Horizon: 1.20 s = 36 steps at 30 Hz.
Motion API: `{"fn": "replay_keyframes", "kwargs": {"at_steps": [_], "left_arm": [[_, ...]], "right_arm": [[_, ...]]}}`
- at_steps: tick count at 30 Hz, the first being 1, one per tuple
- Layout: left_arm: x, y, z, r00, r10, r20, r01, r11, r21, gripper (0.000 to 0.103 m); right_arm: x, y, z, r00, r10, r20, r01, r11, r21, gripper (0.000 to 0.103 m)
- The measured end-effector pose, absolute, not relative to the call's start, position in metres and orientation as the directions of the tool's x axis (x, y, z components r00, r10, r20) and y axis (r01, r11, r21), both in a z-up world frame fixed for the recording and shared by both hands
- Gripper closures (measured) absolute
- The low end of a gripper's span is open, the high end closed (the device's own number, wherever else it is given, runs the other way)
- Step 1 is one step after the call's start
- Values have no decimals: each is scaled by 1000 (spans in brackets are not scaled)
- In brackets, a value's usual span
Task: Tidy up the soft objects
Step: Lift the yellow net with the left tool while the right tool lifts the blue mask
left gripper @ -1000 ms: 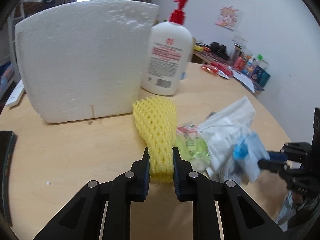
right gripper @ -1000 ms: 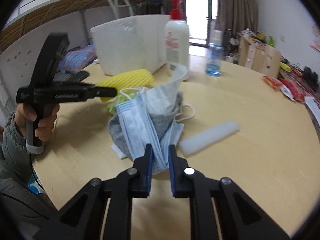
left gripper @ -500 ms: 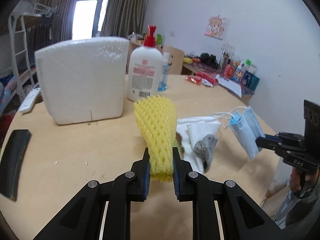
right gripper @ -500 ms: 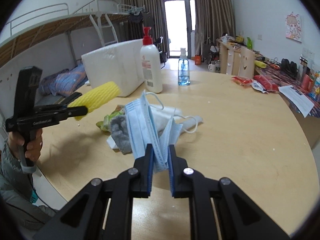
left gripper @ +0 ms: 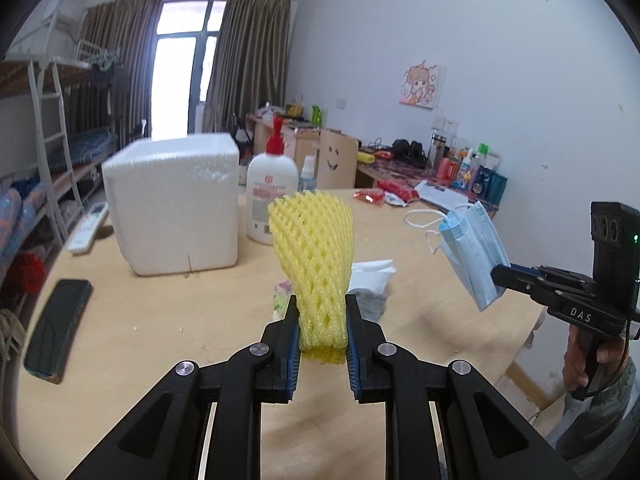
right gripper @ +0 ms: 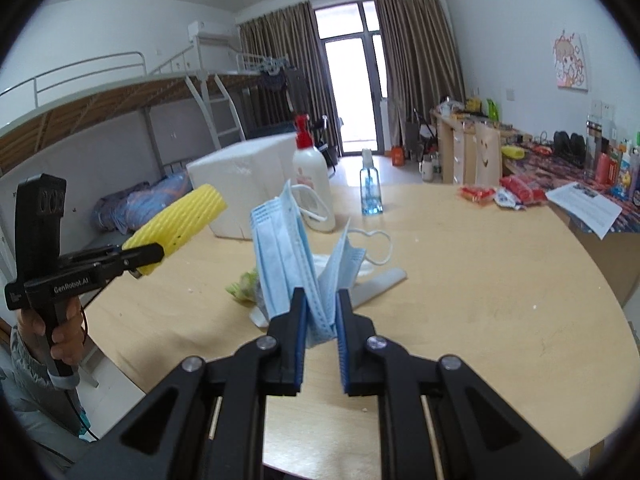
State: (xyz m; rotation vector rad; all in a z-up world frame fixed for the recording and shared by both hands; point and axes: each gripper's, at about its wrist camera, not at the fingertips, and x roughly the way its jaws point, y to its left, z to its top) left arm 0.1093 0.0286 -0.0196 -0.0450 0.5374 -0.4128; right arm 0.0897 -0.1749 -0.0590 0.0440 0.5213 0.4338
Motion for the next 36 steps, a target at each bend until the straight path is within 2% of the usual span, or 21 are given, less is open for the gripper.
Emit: {"fn": "replay_keyframes", "kwargs": {"at_steps": [8, 21, 29, 36], "left_arm": [[68, 29, 5, 824, -388, -414, 375, 920, -114, 83], [24, 40, 34, 934, -220, -281, 221, 975, -29, 82], [13, 54, 44, 974, -79, -214, 80, 997, -4, 82], [15, 66, 44, 977, -25, -211, 29, 999, 16, 82]], "right_arm": [[66, -175, -39, 809, 436, -394, -419, 898, 135, 87], [37, -172, -10, 850, 453, -269, -446, 890, 91, 86], [37, -154, -4, 826, 514, -232, -516, 855, 58, 86], [46, -129, 1, 790, 576, -209, -585, 810, 21, 86]]}}
